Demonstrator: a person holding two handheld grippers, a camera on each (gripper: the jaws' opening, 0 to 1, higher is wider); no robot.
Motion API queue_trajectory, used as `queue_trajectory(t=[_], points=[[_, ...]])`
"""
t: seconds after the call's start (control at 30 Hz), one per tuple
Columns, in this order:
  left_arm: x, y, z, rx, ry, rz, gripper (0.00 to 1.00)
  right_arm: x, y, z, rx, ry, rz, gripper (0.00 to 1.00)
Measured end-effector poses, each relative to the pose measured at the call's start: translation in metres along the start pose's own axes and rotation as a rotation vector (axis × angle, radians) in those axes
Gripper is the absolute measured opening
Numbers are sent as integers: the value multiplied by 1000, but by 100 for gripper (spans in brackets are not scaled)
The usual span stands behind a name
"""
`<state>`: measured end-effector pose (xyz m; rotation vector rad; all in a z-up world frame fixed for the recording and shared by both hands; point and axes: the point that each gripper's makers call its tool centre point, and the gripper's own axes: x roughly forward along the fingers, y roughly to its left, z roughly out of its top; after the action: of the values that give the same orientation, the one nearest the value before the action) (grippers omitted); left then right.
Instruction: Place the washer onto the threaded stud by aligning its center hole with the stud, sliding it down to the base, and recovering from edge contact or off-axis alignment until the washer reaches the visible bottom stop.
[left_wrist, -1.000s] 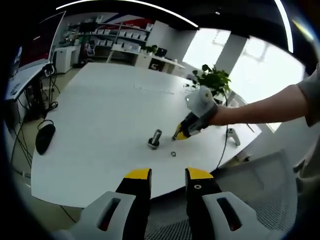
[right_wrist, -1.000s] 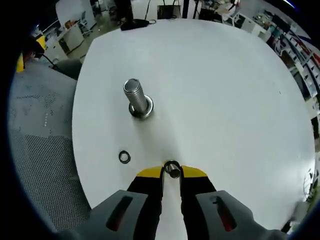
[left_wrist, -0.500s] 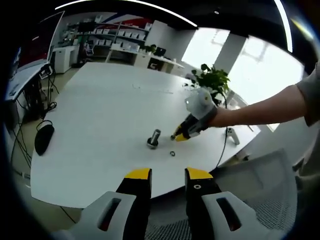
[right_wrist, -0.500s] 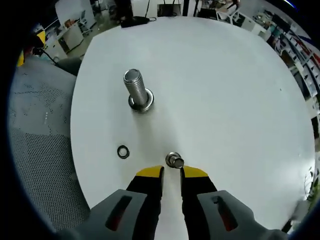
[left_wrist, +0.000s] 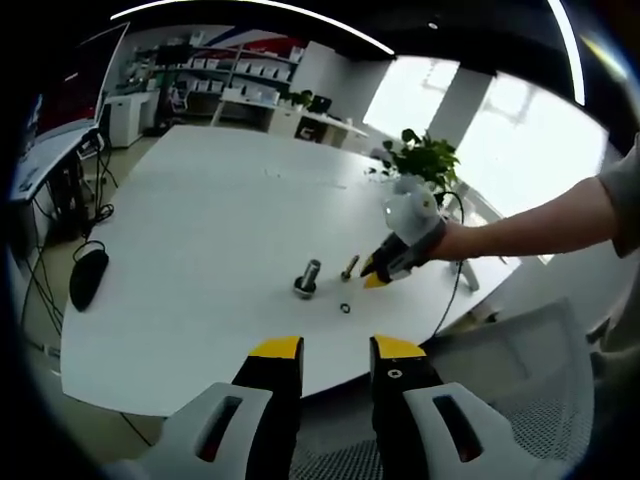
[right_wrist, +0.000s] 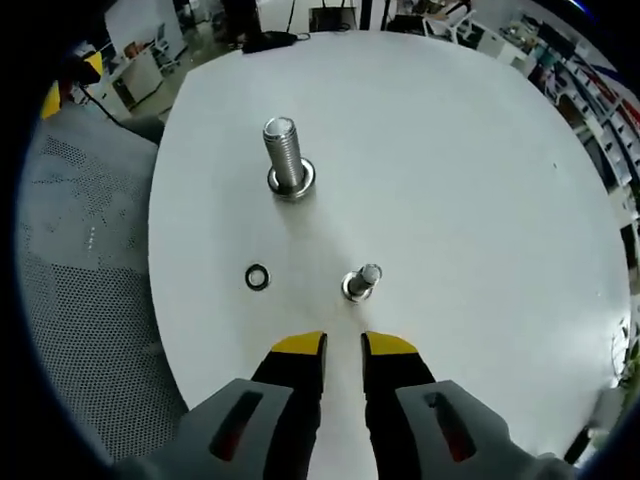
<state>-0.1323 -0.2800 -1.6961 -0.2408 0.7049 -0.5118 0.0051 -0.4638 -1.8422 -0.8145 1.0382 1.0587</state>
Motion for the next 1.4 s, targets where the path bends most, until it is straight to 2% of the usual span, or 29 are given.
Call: queue_trajectory(t=[0.1,0.3,0.47,0.6,0.87,1.0,1.1,1.23,1.3,1.4], points=[[0,-1,0,1,-1,0,24,2,11,-1,-11,6,15,17],[-2,1,4,-8,-30,11,25,8,31,14,-35,-23,45,19],[-1,0,3,-2,-19,6,25,15,47,23,-105,-7,66,19],[-3,3,5,-11,-35,20,25,18,55,30,-118,0,78,20],[-2,2,5,-10,-33,13,25,20,56,35,-118,0,78,20],[-2,2,8,-15,-44,11,25,21,55,35,-159,1,92,19],[-1,1,5,-7,-27,3,25,22,53,36,-186,33,92,17],[-2,1,6,-10,-33,7,25,24,52,36,-231,123,107,15],[-2,2,7,-15,-40,7,25,24,48,37,-297,155,93,10],[-1,1,5,-7,-24,2,25,27,43,39,-300,177,75,4]])
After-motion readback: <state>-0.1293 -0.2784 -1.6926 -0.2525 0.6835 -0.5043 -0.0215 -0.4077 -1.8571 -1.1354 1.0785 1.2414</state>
